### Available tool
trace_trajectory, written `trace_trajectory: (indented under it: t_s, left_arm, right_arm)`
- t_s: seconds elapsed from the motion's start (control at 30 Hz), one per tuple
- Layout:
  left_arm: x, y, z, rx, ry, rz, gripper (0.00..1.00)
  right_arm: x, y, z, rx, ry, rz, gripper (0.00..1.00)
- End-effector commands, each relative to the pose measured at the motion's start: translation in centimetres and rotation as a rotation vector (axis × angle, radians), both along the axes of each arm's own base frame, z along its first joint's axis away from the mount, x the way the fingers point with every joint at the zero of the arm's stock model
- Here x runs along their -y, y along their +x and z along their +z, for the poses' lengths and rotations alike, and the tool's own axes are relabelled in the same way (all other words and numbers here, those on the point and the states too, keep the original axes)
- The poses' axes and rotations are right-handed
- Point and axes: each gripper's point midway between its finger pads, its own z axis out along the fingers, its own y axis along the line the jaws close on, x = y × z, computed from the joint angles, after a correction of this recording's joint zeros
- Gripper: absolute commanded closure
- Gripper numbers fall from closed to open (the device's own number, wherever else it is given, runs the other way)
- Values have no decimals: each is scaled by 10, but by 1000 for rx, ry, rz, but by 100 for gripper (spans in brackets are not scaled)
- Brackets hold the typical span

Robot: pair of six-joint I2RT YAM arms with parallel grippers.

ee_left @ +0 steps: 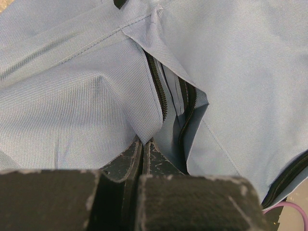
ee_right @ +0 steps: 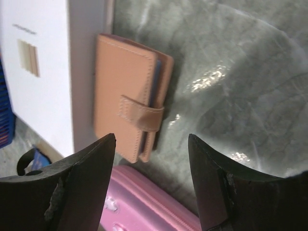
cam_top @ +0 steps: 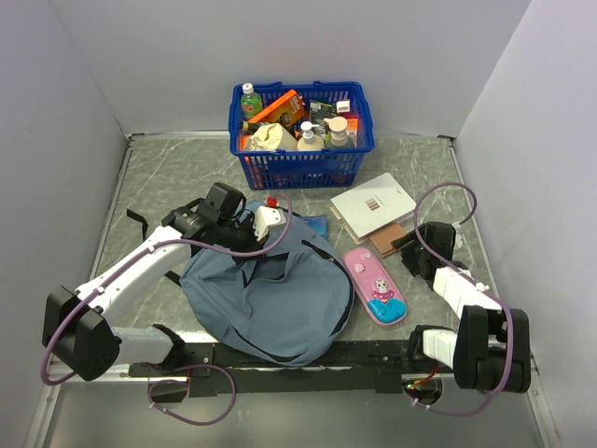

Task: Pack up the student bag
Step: Pick up the personal item from the center of the board.

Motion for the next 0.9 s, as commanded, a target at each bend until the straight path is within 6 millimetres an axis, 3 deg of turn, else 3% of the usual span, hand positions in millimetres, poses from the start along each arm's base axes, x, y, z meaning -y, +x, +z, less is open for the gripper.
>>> trace_trajectory:
  t_s: [0.0, 0.3, 0.6, 0.87]
  left_arm:
    - [13, 2, 24, 33, -77, -41, 99]
    - [12, -1, 25, 19, -80, -49, 99]
    - [12, -3, 22, 9, -70, -58, 99]
    - [13, 0, 23, 11, -66, -60, 99]
  right_arm:
    - [13, 11, -1, -3, -16, -66, 31]
    - [17, 38, 1, 66, 3, -71, 32]
    - [-3, 52, -2, 99, 122, -31, 35]
    - [-16, 60, 17, 249, 139, 36, 48]
